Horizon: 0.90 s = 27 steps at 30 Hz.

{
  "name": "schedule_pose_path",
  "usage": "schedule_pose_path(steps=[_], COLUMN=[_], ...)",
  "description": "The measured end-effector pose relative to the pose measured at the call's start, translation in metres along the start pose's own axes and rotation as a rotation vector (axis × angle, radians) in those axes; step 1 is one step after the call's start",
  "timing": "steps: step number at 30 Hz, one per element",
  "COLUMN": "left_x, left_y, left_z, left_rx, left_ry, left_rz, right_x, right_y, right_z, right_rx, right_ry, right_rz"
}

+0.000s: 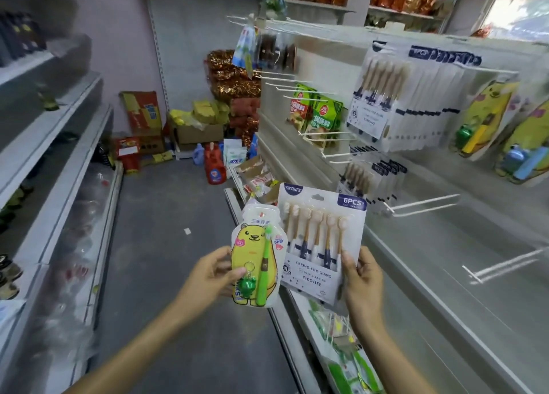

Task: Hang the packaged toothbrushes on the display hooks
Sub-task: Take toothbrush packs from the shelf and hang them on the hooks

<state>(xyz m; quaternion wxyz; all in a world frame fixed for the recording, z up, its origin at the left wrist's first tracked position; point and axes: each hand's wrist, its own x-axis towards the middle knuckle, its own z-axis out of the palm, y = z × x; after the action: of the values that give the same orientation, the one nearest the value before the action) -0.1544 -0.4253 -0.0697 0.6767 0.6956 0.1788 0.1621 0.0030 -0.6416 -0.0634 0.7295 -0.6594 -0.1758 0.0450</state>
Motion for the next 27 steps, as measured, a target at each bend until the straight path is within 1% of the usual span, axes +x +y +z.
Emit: schedule_pose_path(steps=[4,8,13,17,22,27], left_x=[0.057,0.112,0.168,0.202,0.246,0.288], left_y=[0.001,-0.001,-0.002,-0.009,-0.019,-0.029], left_z=[-0.004,-0.004,0.002,0.002,-0.001,-0.008], left_rx=[0.040,0.060,0.035,0.029,0.026,0.032], left_ry=[-0.029,-0.023,-0.047,-0.094,-0.154,-0.278], left_rz=[0.007,-0.006,-0.013,-0.017,-0.033,-0.043], right_x=[0.063,0.123,0.182,0.214,0.242,0.257], right_y=[0.026,0.053,0.089,0.107,0.120,0.128], right_z=[0.012,0.020,0.025,0.027,0.034,0.048], right_rx=[0.019,0.016,-0.026,-0.069,-0.104,-0.127], right_ry=[0.005,0.016,0.085,0.155,0.225,0.314], right_rz=[0.007,0.019,0.077,0.100,0.075,0.075])
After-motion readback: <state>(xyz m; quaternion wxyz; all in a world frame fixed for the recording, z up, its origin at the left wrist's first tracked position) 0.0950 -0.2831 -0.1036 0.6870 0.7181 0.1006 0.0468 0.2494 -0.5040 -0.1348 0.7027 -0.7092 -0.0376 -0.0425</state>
